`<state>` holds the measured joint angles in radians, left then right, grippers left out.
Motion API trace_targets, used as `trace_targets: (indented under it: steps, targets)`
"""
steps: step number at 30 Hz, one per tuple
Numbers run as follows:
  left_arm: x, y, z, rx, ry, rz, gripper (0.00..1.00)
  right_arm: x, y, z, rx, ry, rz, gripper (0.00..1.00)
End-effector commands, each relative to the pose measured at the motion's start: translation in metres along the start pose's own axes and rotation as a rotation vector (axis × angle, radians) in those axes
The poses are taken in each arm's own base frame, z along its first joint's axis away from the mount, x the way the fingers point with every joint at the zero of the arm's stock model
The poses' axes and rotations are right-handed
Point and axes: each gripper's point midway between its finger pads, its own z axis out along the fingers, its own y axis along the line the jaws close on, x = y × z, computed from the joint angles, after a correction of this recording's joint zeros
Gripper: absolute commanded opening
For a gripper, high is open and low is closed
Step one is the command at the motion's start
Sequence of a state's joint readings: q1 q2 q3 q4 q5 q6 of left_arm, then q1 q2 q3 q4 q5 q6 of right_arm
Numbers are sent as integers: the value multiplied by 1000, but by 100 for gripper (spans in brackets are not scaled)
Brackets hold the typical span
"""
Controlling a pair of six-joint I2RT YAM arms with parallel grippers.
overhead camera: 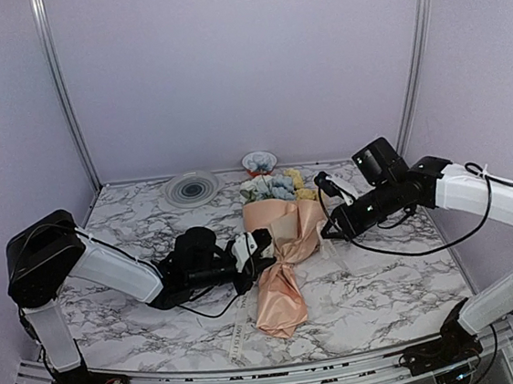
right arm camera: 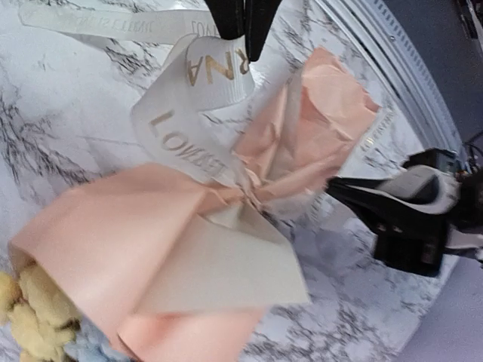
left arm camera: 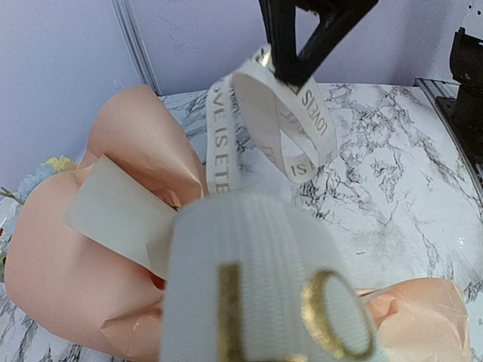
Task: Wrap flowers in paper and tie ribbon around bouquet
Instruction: Pick up the right side of the half-tied ribbon from the center of the board, then place the right side of the half-tied ribbon at the center of the board.
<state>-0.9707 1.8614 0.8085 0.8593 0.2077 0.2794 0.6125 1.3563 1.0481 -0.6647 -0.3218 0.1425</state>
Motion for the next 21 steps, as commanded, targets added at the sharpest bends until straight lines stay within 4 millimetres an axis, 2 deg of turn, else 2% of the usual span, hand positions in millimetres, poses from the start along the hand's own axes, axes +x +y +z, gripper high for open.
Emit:
trace_targets:
  steps: [1, 3, 4, 7, 9, 13, 14, 17, 19, 21]
  targets:
    - [-15, 0, -8, -10, -22, 25, 0, -67, 83, -53, -324, -230, -113, 0]
    - [-13, -1, -9, -12, -18, 27, 0, -99, 104, -73, -370, -331, -157, 0]
    - [-14, -2, -10, -12, -18, 28, 0, -118, 107, -79, -367, -383, -154, 0]
    - [-17, -7, -12, -10, -23, 33, 0, -170, 122, -87, -404, -498, -158, 0]
    - [-16, -9, -12, -12, -19, 35, 0, -197, 141, -79, -448, -525, -176, 0]
    - [-13, -17, -10, -4, -10, 28, 0, -229, 189, -40, -486, -502, -179, 0]
    - [-12, -19, -9, -2, -7, 29, 0, -242, 199, -38, -497, -522, -172, 0]
    - [-8, -25, -5, 4, 5, 40, 0, -251, 244, -18, -587, -524, -171, 0]
    - [-7, -27, -4, 4, 8, 37, 0, -248, 264, 10, -616, -495, -166, 0]
    - [-7, -27, -3, 4, 7, 29, 0, -238, 286, 32, -658, -439, -182, 0]
